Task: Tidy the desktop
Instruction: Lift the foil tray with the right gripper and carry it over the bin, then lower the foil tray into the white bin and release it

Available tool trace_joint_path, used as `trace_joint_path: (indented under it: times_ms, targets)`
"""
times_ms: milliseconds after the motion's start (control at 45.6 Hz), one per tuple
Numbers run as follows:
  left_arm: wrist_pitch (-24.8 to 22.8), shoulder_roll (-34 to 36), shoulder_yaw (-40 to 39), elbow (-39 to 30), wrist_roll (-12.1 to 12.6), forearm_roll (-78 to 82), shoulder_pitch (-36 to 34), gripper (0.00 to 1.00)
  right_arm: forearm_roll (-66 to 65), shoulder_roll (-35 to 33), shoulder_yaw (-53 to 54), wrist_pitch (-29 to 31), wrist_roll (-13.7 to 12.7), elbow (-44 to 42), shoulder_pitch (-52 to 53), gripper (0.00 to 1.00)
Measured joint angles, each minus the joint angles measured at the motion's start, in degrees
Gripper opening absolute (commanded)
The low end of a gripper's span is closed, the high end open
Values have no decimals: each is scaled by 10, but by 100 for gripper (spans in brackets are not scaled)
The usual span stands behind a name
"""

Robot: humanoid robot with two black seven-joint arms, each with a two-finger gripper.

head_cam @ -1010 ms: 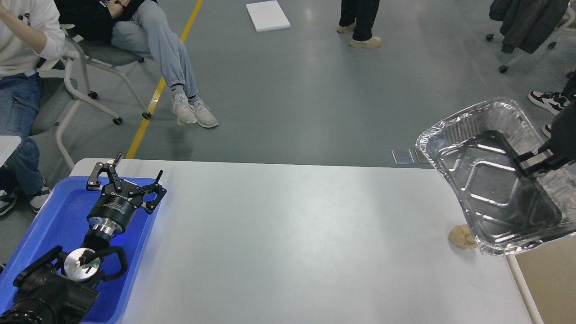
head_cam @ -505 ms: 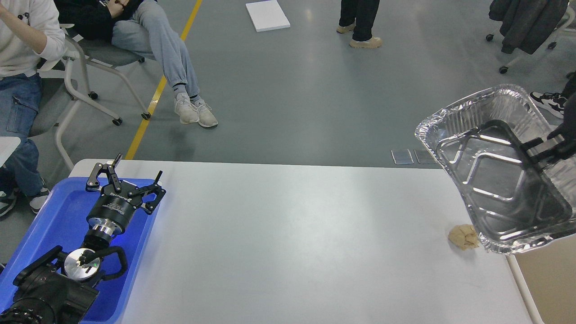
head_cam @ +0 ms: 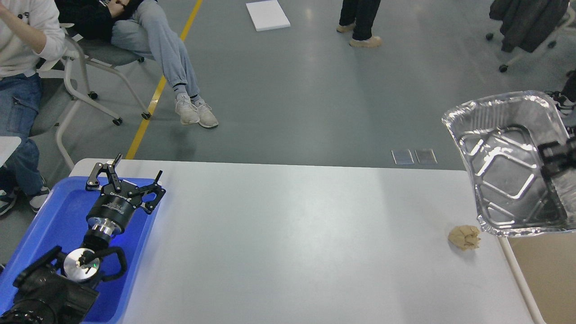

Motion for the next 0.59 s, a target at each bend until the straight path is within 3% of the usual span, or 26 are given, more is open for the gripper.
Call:
trace_joint_path:
  times_ms: [373,593]
  targets:
    - [0,0,0,0,0,0,0,100,-15,-144,51,-137,-1,-69,-159,0]
    - [0,1,0,1,0,0,0,100,-11,-175,118,-204,-1,-119,-287,0]
